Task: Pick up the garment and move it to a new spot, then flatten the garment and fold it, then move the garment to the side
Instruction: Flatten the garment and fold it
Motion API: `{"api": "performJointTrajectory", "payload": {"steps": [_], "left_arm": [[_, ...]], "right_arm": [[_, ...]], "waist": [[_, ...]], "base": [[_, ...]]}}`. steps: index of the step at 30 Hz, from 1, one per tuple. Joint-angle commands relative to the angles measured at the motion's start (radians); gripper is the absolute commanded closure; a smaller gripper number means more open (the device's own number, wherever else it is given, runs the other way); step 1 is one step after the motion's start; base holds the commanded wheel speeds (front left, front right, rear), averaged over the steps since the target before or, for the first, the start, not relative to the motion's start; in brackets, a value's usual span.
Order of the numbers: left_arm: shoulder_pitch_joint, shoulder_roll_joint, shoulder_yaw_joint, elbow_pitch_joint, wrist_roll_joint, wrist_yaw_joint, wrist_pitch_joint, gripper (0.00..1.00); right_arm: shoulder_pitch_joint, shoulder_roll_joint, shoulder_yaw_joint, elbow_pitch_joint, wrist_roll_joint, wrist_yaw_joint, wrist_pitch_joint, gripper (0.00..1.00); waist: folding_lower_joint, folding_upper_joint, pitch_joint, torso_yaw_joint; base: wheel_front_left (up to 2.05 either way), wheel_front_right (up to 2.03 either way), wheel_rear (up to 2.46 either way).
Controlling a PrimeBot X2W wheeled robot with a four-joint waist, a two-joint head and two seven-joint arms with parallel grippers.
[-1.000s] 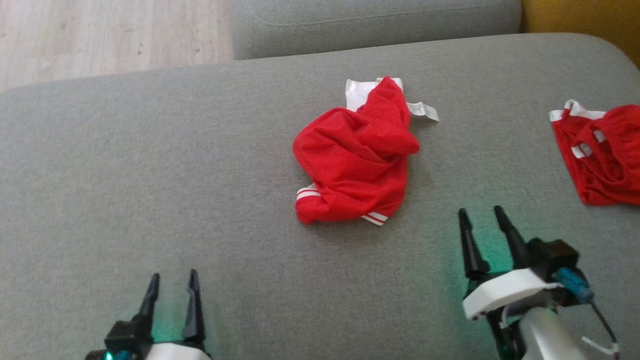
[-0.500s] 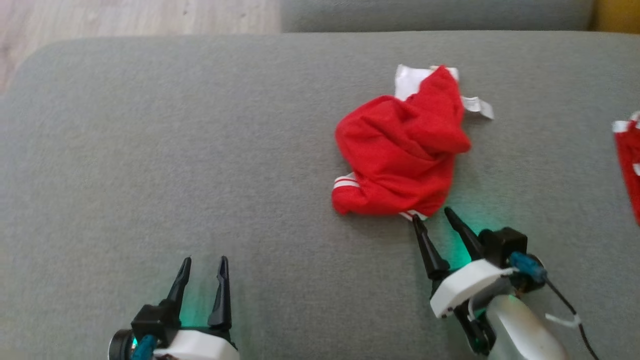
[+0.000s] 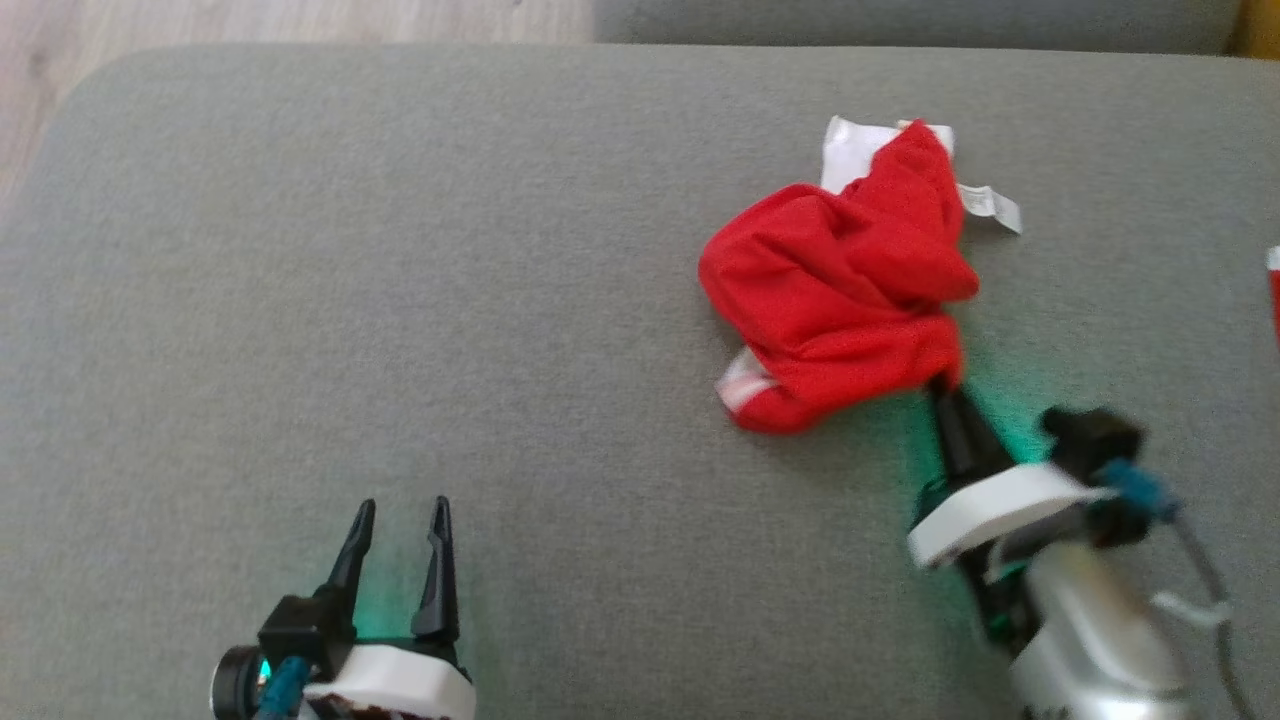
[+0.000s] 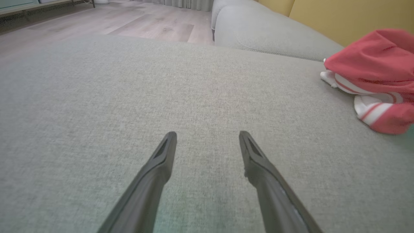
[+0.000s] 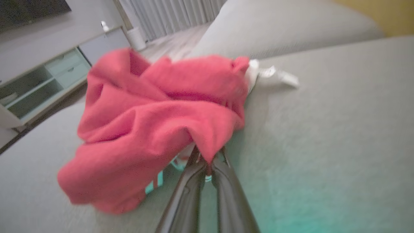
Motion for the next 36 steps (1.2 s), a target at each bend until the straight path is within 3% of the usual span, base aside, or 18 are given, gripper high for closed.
{"api": "performJointTrajectory", "payload": {"steps": [1,9,16,21,26,32,36], "left_arm": [[-0.021,0.002,0.042,-0.031,-0.010,0.009,-0.009,0.00],[-0.012,0.002,0.044,-0.033,-0.023,0.002,-0.010,0.00],[-0.012,0.002,0.032,-0.022,-0.035,-0.003,-0.010,0.00],[-0.001,0.002,0.023,-0.015,-0.045,-0.001,-0.010,0.00],[0.017,0.002,0.026,-0.008,-0.051,0.001,-0.010,0.00],[0.033,0.002,0.036,-0.005,-0.047,-0.003,-0.010,0.00],[0.034,0.002,0.026,-0.002,-0.069,-0.006,-0.010,0.00]], "right_arm": [[-0.023,-0.022,-0.021,-0.069,0.000,-0.001,-0.004,1.00],[-0.169,-0.186,-0.153,-0.321,-0.057,-0.001,-0.004,1.00],[-0.332,-0.258,-0.076,-0.424,-0.066,-0.001,-0.004,1.00],[-0.376,-0.247,0.049,-0.401,-0.050,-0.001,-0.004,1.00],[-0.437,-0.182,0.142,-0.402,0.005,-0.001,-0.004,1.00],[-0.513,-0.123,0.109,-0.416,0.036,-0.001,-0.004,1.00],[-0.509,-0.117,0.036,-0.320,0.005,-0.001,0.031,1.00]], "waist": [[-0.0001,0.0000,-0.016,-0.019],[-0.0001,0.0000,-0.069,-0.083],[-0.0001,0.0000,-0.090,-0.080],[-0.0001,0.0000,-0.097,-0.047],[-0.0001,0.0000,-0.101,-0.005],[-0.0001,0.0000,-0.106,0.035],[-0.0001,0.0000,-0.100,0.055]], "base": [[0.00,0.00,0.00],[0.00,0.00,0.00],[0.00,0.00,0.00],[0.00,0.00,0.00],[0.00,0.00,0.00],[0.00,0.00,0.00],[0.00,0.00,0.00]]}}
